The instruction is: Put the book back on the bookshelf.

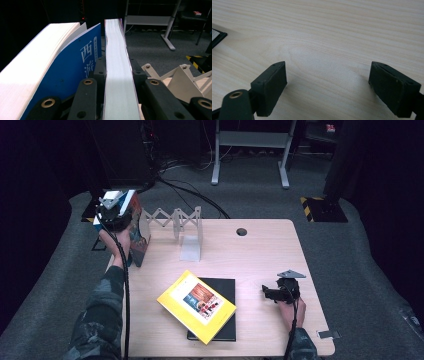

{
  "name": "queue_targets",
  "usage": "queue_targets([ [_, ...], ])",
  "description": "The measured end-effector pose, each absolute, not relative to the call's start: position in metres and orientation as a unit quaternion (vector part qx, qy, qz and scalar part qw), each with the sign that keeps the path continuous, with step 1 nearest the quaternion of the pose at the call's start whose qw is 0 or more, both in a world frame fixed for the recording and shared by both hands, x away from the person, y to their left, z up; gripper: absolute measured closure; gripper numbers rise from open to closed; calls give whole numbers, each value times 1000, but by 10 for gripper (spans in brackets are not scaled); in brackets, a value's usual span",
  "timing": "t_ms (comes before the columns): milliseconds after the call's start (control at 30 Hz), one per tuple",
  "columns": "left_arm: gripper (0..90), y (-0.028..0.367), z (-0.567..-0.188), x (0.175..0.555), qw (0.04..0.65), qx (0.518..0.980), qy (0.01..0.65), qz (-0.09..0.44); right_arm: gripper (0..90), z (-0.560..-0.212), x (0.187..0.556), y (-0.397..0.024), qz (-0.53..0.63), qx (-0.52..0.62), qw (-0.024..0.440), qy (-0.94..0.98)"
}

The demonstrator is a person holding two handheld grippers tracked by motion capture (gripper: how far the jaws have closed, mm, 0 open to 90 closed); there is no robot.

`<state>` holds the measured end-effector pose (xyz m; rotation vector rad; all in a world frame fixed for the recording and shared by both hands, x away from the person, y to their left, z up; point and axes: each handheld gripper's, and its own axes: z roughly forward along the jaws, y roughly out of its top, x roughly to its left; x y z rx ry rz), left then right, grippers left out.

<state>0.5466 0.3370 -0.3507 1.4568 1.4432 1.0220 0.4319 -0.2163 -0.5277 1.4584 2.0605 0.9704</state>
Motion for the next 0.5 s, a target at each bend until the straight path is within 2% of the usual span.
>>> queue_targets([
  [500,711,335,-354,550,393,589,571,415,141,-528,432,-216,350,525,217,744],
])
